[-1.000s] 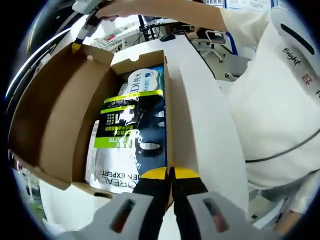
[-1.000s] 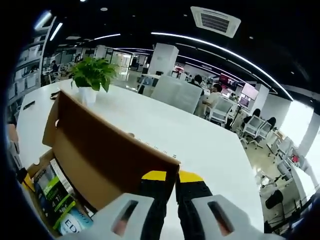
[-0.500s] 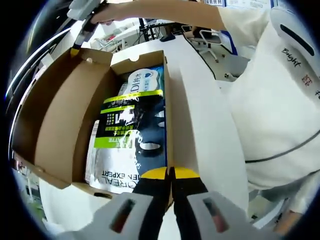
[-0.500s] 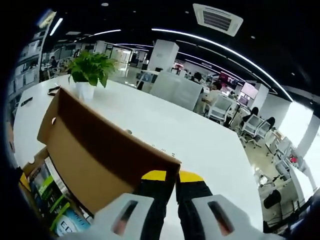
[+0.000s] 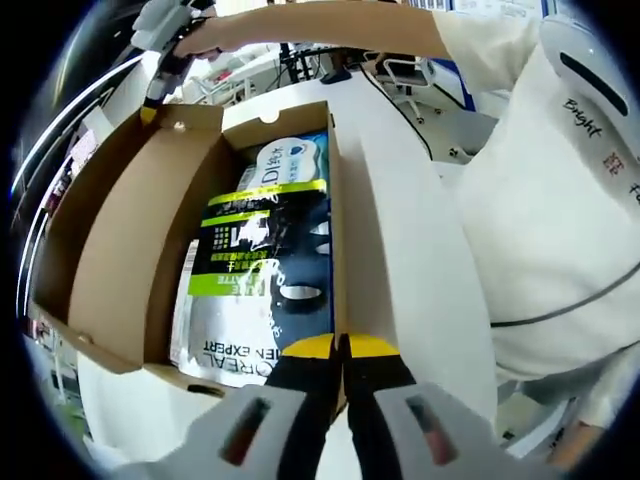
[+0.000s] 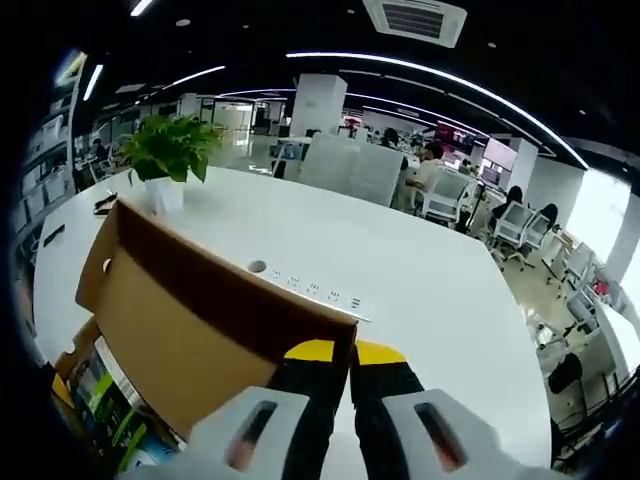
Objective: Operate the shoe box by opening the lid, removing the specified soft item, and placing it in the target area until the item is outside and the box remains undamaged.
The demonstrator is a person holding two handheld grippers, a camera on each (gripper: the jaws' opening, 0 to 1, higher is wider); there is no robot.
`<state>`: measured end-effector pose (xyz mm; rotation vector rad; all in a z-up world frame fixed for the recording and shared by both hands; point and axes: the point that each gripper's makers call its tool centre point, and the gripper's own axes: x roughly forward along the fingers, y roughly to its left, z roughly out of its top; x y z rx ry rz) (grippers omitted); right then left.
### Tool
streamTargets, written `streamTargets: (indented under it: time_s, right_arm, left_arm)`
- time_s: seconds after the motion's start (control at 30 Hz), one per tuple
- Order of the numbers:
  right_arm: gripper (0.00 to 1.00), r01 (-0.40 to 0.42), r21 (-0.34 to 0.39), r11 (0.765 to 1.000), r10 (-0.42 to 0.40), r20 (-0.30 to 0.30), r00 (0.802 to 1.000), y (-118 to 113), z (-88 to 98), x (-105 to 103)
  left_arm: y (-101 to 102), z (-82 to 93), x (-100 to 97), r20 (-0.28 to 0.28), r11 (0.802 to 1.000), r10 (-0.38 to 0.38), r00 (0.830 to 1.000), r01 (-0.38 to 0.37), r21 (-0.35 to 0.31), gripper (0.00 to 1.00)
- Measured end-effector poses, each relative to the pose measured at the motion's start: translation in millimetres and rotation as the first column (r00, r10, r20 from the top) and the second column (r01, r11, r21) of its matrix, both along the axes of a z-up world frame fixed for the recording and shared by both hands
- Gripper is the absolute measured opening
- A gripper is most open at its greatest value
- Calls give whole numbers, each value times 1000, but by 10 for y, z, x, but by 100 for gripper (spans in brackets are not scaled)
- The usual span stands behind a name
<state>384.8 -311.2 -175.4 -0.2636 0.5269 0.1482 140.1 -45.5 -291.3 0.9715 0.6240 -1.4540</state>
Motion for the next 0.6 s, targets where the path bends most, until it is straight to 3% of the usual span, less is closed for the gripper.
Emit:
streamTargets:
  time_s: [0.6]
  right_arm:
    - [2, 24, -14, 1000, -25, -74, 997, -36, -258, 148]
  left_arm:
    - [-5, 0, 3, -6, 1000, -1, 1000, 1, -7, 2]
